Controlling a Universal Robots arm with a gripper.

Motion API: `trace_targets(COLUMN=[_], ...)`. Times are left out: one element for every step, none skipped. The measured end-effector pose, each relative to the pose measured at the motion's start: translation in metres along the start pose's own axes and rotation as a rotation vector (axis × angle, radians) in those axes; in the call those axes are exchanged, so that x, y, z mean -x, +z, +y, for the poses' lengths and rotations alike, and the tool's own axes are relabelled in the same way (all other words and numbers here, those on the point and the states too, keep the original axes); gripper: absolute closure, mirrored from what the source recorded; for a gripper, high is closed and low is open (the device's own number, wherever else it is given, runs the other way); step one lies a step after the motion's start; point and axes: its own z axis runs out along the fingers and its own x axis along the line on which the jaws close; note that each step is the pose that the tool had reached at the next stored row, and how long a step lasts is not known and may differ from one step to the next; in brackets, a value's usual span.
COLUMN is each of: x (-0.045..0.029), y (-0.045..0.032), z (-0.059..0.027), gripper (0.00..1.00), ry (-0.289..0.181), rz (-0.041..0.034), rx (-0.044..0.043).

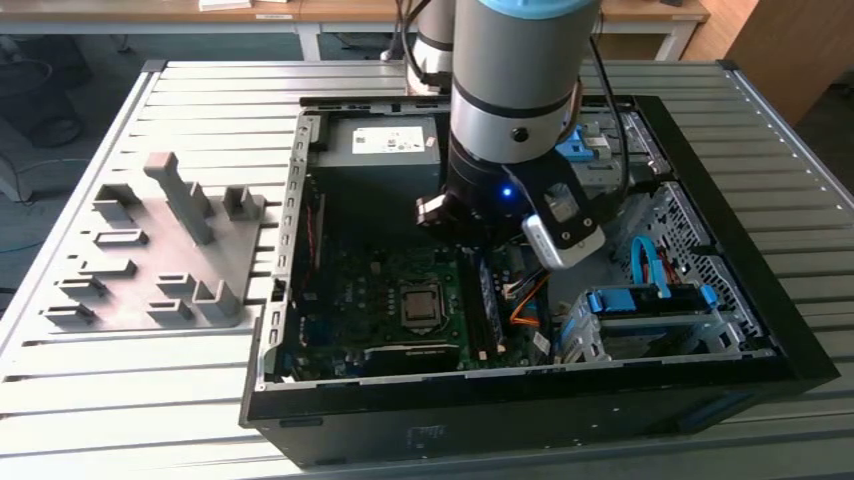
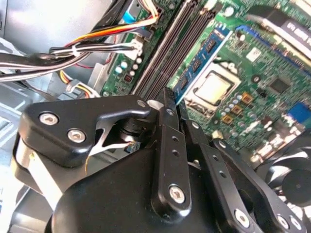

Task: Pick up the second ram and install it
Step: 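Insert the second ram into the second slot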

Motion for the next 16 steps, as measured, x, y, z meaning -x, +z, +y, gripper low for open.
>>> trace_targets(x=[-0.0001,-0.0002,-0.0007,-0.0012,-0.0016,-0.0018,-0.0019,-0.0019,-0.002,-0.002,-0.002,-0.002,-0.002,-0.0019,-0.0018,-0.0017], y=[0.0001,0.0001,0.0002,0.0002,0.0003,0.0003,0.0004,0.0004,0.0004,0.0004,0.0004,0.0004,0.0004,0.0006,0.0007,0.0007], z=[0.0,0.0,0.0,0.0,0.0,0.0,0.0,0.0,0.0,-0.0001,-0.0001,-0.0001,-0.0001,0.0,-0.0001,-0.0001], gripper=[0.86,0.86,0.86,0.86,0.86,0.86,0.86,0.86,0.86,0.86,0.86,0.86,0.86,0.86,0.86,0.86], ry=[0.009,0.018,0.026,0.029,0.029,0.029,0.033,0.038,0.04,0.04,0.04,0.04,0.041,0.042,0.043,0.045], rz=[-0.0006,-0.0012,-0.0017,-0.0019,-0.0018,-0.0018,-0.0021,-0.0025,-0.0026,-0.0027,-0.0027,-0.0024,0.0007,0.0117,0.0294,0.0486], rx=[0.0039,0.0067,0.0096,0.0122,0.0147,0.0166,0.0165,0.0162,0.0162,0.0162,0.0162,0.0161,0.016,0.0158,0.0152,0.0141])
